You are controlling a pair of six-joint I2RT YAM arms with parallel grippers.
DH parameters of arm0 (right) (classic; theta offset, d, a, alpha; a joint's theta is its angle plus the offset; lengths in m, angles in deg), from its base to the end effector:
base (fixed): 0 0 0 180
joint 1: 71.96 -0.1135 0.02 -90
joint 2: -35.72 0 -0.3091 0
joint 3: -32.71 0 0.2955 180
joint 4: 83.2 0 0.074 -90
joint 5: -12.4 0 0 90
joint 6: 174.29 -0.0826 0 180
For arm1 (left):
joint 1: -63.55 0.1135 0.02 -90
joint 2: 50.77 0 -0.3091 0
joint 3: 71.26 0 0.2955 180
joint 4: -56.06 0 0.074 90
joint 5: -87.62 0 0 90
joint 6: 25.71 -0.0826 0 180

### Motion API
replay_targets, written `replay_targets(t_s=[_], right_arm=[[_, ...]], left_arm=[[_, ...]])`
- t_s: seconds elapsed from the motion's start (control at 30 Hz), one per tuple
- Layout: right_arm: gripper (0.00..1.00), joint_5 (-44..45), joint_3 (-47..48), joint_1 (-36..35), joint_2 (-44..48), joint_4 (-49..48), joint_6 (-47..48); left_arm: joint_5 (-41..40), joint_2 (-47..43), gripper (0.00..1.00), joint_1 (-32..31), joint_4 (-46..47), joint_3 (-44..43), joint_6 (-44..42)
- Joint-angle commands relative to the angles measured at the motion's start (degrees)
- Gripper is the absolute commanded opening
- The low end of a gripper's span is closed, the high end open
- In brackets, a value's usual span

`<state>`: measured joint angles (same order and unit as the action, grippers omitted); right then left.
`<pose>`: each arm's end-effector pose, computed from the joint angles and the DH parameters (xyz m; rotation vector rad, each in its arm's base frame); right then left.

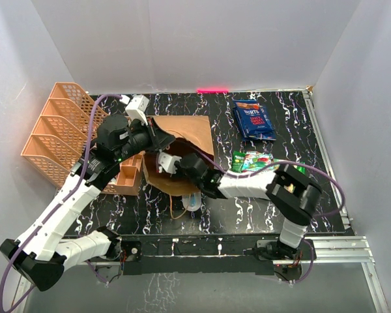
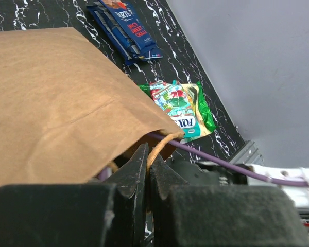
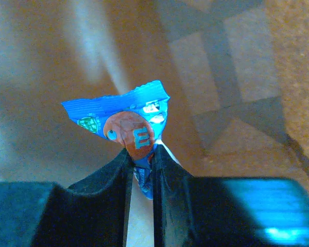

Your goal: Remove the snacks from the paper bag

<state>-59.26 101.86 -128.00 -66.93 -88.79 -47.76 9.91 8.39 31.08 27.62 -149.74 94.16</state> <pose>0.2834 0.3743 0.1807 -1.3267 1.5406 -0.1156 0.2379 -0.1722 0.4521 0.2085 1.8181 -0.9718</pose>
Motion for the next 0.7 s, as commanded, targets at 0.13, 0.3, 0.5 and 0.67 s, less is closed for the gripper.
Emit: replay_targets(t_s=[0.13,0.3,0.5,0.67], right_arm=[[0.11,-12.05,-8.86,-5.91,17.33,4.02,-7.66],[0.09,-18.33,-9.57,-7.79,30.49,9.53,-11.94],[0.09,-19.05,-6.94,-8.31,44.35,18.71,-15.75],[0.08,-0.16,-4.05,-8.31,52.07,20.52,-17.74]], left_arm=[[-1.45,0.95,0.00,0.10,1.70,-2.37,0.68],[-2.10,1.25,0.00,0.09,1.37,-2.87,0.85],[-4.13,1.37,0.00,0.04,0.93,-2.65,0.77],[-4.82,1.66,0.00,0.10,1.17,-2.43,0.70]])
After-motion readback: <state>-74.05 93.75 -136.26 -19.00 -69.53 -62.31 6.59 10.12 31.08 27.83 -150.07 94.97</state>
